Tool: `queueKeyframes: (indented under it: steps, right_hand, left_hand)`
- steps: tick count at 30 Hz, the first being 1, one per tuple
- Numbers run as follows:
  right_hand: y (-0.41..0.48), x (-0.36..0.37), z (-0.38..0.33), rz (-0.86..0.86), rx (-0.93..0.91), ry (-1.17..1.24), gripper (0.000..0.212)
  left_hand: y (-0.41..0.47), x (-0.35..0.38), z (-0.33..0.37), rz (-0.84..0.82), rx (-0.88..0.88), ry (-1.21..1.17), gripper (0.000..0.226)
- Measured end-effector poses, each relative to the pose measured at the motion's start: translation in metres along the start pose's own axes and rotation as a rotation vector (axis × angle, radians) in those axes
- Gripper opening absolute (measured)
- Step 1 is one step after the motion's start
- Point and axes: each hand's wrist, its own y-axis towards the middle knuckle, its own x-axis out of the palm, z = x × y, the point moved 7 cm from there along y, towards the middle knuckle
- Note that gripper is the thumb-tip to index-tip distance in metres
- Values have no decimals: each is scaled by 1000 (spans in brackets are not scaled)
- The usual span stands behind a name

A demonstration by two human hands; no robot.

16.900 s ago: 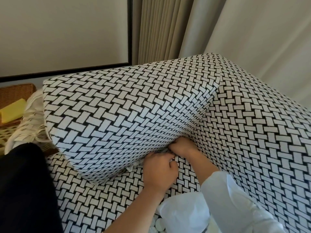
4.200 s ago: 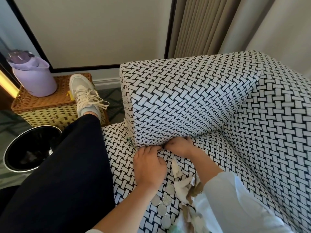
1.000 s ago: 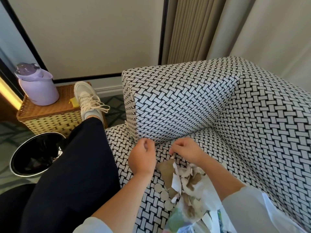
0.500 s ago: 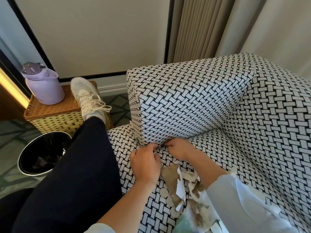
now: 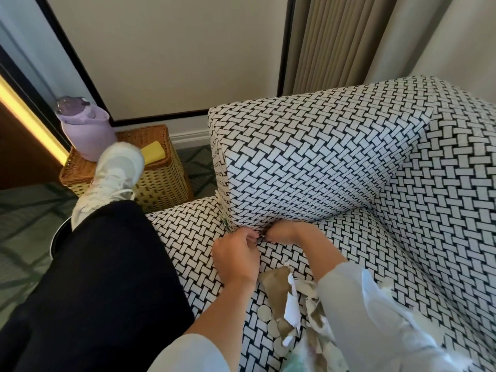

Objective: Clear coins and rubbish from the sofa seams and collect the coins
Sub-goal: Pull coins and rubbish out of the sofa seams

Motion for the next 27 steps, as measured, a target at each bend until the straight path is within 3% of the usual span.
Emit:
queueKeyframes:
  steps: [4, 8, 12, 22, 27]
  right_hand:
    - [-1, 3, -1, 43, -75, -25, 43]
    - [-1, 2, -2, 39, -129, -64, 38]
    - [-2, 2, 4, 57, -19, -19, 24]
    - [-14, 2, -1, 6, 77, -199, 39]
    - [-18, 11, -21, -74, 220, -254, 50]
  left_hand:
    - [-2, 1, 1, 55, 41, -23, 20]
    - [-1, 3, 1, 66, 58, -27, 25]
    - [0, 3, -2, 57, 53, -66, 27]
    - [1, -2, -2, -65, 72, -106, 21]
    - [0, -4, -6, -174, 90, -93, 32]
